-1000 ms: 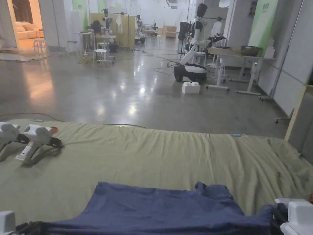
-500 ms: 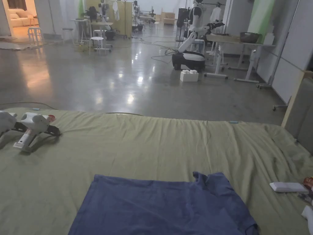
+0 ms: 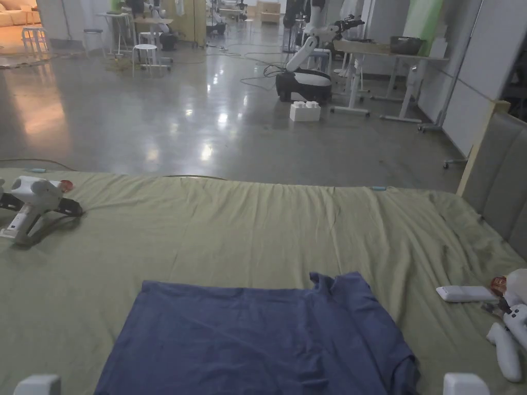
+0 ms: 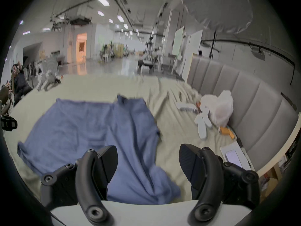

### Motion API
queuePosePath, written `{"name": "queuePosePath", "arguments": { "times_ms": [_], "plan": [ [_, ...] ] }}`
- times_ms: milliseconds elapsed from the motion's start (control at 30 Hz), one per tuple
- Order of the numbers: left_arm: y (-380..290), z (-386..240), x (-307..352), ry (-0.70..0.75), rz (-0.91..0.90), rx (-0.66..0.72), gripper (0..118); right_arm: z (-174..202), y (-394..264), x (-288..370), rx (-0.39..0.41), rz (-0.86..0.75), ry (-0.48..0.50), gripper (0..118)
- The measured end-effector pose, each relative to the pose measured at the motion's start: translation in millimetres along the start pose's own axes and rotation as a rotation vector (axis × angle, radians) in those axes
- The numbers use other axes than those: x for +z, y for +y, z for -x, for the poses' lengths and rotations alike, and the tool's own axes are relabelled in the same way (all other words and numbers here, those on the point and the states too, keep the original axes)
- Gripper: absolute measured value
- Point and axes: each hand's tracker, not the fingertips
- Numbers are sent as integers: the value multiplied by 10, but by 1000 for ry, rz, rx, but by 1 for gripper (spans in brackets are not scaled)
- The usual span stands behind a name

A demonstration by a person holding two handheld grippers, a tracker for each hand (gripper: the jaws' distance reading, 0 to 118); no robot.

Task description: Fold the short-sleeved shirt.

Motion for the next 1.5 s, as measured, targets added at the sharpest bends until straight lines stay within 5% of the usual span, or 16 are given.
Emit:
{"name": "queuePosePath", "arguments": {
  "times_ms": [300, 367, 467, 500, 833, 1233, 1267, 1433, 1500],
  "plan": [
    [689, -587, 266, 28, -463, -57, 62, 557, 726, 170, -120, -409, 28, 75],
    [734, -682, 288, 52, -511, -63, 50, 696, 775, 177, -101, -471, 18, 61],
    [751, -759, 313, 62, -533, -40, 5, 839, 770, 197, -66, -522, 22, 6],
    [736, -750, 292, 58, -540, -23, 1, 884, 760, 198, -63, -522, 7, 1],
    [584, -476, -292, 34, -372, -13, 0, 1033, 714, -186, -68, -445, 64, 0],
    [1314, 240, -2511, 2, 60, -34, 0, 866, 455, -962, 17, -235, 81, 0],
    [1351, 282, -2684, -27, 94, -61, 1, 834, 413, -989, 18, -222, 76, 0],
    [1527, 404, -3351, 2, 237, 23, 62, 680, 217, -1134, 37, -154, 47, 0],
    [1553, 402, -3510, -3, 225, 23, 74, 619, 139, -1163, 37, -121, 24, 0]
  ]
}}
